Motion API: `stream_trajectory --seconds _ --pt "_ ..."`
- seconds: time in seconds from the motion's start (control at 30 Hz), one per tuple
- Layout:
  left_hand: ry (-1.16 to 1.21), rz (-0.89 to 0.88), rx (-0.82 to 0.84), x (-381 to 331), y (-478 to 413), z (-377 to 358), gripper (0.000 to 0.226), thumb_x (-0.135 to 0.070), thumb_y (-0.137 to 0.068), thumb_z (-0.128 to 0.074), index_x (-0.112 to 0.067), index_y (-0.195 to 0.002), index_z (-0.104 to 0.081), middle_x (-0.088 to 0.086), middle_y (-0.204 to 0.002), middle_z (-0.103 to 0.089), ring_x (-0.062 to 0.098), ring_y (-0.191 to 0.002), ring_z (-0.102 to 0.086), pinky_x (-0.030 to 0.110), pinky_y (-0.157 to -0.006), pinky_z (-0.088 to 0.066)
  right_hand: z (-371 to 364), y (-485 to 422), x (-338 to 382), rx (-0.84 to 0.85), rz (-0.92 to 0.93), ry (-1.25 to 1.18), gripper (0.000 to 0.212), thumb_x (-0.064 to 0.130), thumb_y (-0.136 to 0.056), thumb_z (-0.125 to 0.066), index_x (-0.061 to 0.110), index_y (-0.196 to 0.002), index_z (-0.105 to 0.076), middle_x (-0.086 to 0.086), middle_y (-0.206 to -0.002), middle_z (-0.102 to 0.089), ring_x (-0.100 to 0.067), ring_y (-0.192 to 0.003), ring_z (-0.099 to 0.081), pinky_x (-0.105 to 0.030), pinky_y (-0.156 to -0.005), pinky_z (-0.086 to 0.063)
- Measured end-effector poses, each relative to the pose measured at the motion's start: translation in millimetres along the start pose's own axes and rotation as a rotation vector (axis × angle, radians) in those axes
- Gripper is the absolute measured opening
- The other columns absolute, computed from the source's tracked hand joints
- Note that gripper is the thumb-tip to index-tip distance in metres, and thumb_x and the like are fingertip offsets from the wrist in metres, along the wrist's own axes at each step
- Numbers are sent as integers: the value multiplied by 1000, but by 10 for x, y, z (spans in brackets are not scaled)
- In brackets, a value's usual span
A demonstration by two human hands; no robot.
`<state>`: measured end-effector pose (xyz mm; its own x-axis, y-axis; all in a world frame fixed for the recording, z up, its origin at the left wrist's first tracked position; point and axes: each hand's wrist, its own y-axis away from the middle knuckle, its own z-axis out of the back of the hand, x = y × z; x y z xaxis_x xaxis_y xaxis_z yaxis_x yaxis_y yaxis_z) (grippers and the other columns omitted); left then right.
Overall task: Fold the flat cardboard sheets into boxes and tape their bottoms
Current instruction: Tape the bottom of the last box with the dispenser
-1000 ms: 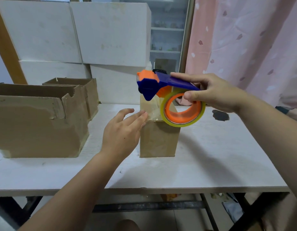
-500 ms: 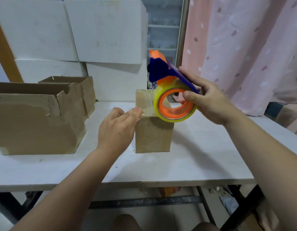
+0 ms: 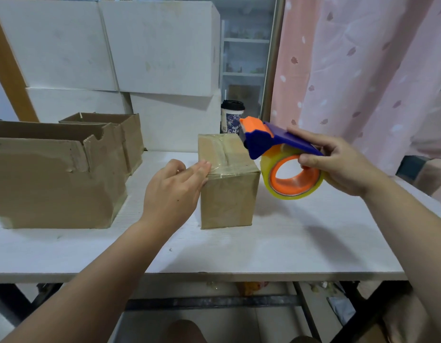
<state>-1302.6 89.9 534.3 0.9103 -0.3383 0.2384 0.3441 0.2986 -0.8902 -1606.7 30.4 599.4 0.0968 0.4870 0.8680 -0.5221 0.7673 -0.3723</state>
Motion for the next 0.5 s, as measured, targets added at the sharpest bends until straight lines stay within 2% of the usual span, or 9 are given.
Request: stream_trajectory --seconds 0.17,0.3,0.5 --pt "-2 -15 45 9 -31 32 23 -13 -89 -54 -5 -100 -73 -2 -92 -74 26 -63 -58 28 -50 -50 -14 26 -225 -88 -26 -155 51 20 -71 -74 41 -117 -67 11 -119 -65 -9 -100 -62 -22 -79 -53" --pt "59 17 130 -8 -31 33 28 -14 -91 -50 -2 -104 -72 5 -99 -73 27 -67 -64 31 -49 -52 -18 5 -341 -112 -39 -276 60 28 -61 -85 38 -117 -67 8 -122 -65 -9 -98 -64 -23 -78 -53" --pt "215 154 254 -90 -17 47 30 -6 -86 -55 3 -114 -65 17 -115 -66 38 -82 -69 47 -54 -57 -93 -7 -548 -170 -36 -426 66 18 -61 -85 29 -123 -63 4 -113 -66 -9 -82 -63 -23 -75 -53"
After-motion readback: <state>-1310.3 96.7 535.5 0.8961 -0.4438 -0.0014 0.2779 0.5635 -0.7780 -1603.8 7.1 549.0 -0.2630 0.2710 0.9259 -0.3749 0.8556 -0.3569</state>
